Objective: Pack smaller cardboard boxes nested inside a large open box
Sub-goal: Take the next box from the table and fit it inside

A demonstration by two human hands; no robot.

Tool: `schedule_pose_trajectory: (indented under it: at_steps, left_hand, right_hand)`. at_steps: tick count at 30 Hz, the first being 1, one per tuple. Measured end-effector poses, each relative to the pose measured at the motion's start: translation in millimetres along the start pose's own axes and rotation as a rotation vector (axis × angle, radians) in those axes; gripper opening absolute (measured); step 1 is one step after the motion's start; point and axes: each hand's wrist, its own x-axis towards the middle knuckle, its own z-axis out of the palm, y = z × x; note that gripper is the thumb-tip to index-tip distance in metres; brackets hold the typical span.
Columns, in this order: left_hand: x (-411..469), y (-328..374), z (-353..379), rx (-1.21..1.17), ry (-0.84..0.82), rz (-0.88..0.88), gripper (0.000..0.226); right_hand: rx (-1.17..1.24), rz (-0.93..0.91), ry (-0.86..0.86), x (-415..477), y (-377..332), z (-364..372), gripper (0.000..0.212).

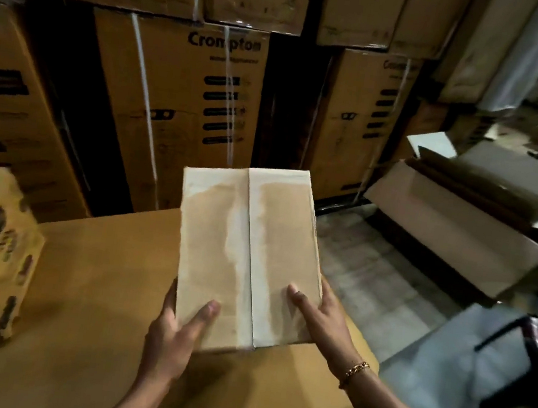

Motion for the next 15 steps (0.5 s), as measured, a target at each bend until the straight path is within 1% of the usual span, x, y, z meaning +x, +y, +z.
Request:
schedule_pose_trajectory:
  at_steps: [3, 4, 6, 8, 10, 11, 13, 15]
  left_hand:
    - [9, 35, 50, -0.002, -0.046, 0.088, 0.084]
    - [10, 48, 71, -0.010, -0.069, 0.118, 0.083]
    - [11, 70, 117, -0.056, -0.114, 0.170, 0.082]
    - [10, 91, 170, -0.116, -0.159, 0.210, 0.081]
    - [6, 110, 225, -0.139, -0.181, 0.251, 0.073]
    - [5, 120, 253, -0.146, -0.187, 0.277, 0.068]
    - [5, 136, 303, -0.163, -0.201, 0.325, 0.062]
    - [7, 153, 347, -0.183, -0.223, 0.348, 0.070]
  right_hand:
    - [-0.019, -0.121, 0.090, 5, -19, -54, 0.050]
    - [-0.022, -0.150, 0.119, 7, -25, -74, 0.049]
    - [-0.034, -0.195, 0.180, 11, -33, -121, 0.055]
    - [-0.074, -0.231, 0.242, 14, -40, -176, 0.068]
    - [-0.104, -0.258, 0.296, 17, -48, -232, 0.079]
    - [-0.111, -0.272, 0.324, 18, -53, -261, 0.079]
    - [-0.118, -0.293, 0.367, 21, -61, -312, 0.072]
    - [-0.127, -0.309, 0.396, 26, -72, -357, 0.071]
